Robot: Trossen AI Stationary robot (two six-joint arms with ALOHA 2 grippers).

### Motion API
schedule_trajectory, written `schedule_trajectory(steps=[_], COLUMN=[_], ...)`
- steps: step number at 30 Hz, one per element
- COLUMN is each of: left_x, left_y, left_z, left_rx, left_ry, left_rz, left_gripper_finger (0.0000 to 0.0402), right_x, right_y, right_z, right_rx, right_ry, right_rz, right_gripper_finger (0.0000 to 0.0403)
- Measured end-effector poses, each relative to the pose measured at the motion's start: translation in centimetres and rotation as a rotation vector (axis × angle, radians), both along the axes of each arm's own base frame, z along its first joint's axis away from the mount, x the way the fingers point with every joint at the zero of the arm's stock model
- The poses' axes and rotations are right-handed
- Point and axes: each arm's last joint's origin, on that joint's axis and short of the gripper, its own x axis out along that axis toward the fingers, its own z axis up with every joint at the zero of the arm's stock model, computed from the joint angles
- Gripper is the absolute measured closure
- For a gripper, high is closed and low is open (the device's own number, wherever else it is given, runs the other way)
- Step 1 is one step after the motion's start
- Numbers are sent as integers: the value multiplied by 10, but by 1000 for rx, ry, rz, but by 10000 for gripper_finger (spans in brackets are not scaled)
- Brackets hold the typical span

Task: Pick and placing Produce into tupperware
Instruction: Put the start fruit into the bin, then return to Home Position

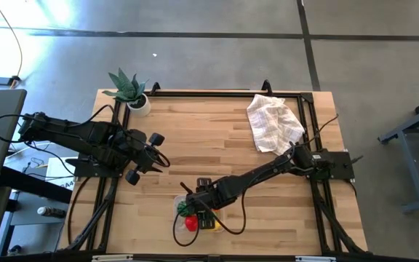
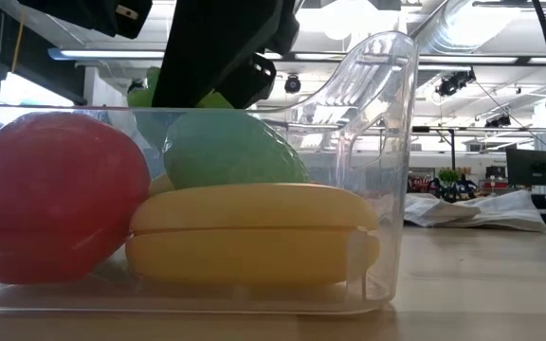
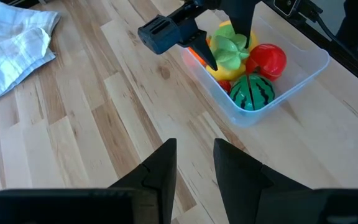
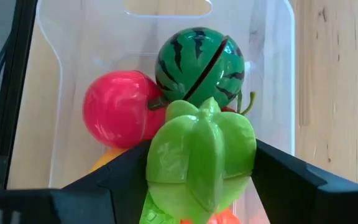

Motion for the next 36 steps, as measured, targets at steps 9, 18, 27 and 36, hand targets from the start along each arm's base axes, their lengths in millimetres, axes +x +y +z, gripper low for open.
schedule_trajectory(steps=[9,18,27,36], left_x=[0,0,0,0], left_y=[0,0,0,0], left_z=[0,0,0,0], left_rx=[0,0,0,0], left_ry=[0,0,1,-3], left_rz=[0,0,0,0], left_gripper_finger=[307,307,307,307], right_x=[0,1,-21,-89], right_y=[1,4,-6,-29], right_z=[0,23,111,147], right_rx=[2,67,-16,-172], right_ry=[-2,-1,-31,42], right_rz=[3,52,117,3], right_gripper_finger=[118,114,120,199])
